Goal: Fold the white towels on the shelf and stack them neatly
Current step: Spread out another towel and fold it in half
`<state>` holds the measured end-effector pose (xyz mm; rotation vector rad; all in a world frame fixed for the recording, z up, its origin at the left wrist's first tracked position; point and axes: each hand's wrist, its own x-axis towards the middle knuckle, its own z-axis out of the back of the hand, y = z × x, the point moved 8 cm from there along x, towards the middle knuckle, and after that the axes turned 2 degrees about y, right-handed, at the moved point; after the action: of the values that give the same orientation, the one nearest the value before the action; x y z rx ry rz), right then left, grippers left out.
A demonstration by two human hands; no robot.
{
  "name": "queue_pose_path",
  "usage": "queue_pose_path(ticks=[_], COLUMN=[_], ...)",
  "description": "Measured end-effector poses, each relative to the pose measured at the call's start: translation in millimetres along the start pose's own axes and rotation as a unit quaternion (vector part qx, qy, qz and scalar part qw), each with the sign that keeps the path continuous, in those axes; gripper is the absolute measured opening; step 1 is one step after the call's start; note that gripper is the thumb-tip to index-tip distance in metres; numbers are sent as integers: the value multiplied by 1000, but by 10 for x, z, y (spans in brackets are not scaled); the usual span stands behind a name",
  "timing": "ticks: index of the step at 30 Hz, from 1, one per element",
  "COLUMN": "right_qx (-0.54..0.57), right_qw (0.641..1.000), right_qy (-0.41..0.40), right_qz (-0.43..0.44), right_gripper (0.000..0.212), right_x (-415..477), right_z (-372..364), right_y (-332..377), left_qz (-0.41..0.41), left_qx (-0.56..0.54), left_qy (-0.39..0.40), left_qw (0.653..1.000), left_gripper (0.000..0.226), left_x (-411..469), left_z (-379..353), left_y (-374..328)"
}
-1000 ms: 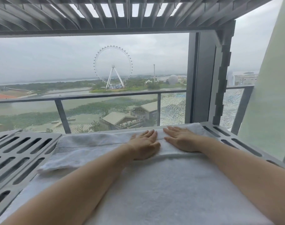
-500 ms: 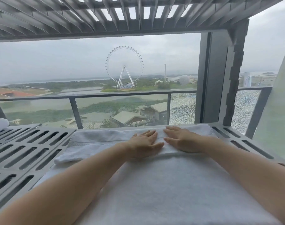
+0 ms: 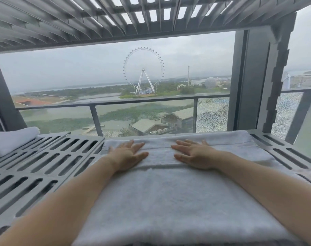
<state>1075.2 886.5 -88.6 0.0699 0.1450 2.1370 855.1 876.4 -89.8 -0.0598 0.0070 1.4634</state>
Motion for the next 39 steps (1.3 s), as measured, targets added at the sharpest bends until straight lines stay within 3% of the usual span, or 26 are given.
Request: queue_pose_path(ticks=[4,8,10,15,22,32,39], right_qx=[44,47,49,72,137,54,31], right_qw=[996,993,990,980,963,960,961], right_qy=[-74,-85,-113,-176,-227,-249,-252], right_qz=[36,70,76,59,51,119,107], right_gripper=[61,72,63,43,28,12,12], right_x=[-170,-440,-590,-813,-928,-1011,-998], right_z=[155,197,237,308,392,475,468], right_y=[137,170,113,7,18,180,202], left_qz=[-124,-241,-268,-316,-272,-281,-317], left_qx=[-27,-49,-32,21,35,35,50], left_qy=[-87,-114,-147,-240,-238,-313,-322], left_qw=[988,963,952,918,932,907,891], left_gripper=[56,53,52,22,43,14,17], left_x=[-173,-479,-612,-896,-860,-1007,-1114], left_z=[164,228,275,436,351,464,485], left_y=[-257,-450,-446,-572,-627,-560,-652])
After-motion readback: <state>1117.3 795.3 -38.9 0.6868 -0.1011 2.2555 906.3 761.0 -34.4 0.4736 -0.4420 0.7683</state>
